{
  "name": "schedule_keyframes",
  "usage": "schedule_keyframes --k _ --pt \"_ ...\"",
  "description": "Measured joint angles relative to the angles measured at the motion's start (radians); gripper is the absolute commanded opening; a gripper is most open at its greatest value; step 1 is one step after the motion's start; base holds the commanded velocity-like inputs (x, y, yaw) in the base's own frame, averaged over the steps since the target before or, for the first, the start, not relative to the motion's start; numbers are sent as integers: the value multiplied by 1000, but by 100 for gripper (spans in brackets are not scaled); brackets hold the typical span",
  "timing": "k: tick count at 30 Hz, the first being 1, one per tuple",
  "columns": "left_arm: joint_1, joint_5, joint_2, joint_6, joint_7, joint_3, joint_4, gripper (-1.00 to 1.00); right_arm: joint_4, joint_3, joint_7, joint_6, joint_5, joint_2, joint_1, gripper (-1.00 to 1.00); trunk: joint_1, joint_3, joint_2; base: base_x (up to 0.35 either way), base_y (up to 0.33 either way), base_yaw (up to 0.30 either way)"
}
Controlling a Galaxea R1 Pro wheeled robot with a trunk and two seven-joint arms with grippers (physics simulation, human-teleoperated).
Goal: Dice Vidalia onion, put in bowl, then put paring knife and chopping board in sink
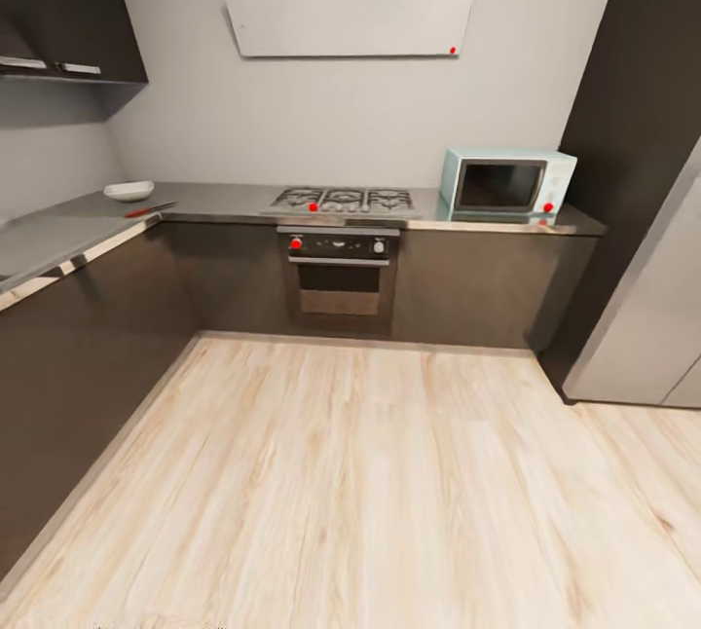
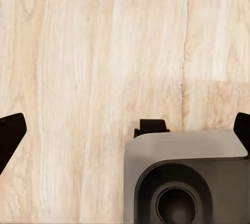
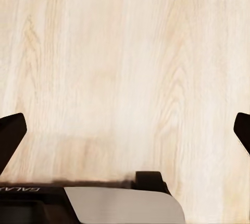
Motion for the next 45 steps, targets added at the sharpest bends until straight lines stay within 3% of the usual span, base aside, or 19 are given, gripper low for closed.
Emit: schedule_keyframes --k 30,45 --pt "0 18 3 0 0 0 1 100 0 0 0 0 0 0 0 100 0 -15 0 114 -111 268" --pt "0 18 5 0 0 1 1 100 0 0 0 -1 0 0 0 100 0 -22 0 85 75 269"
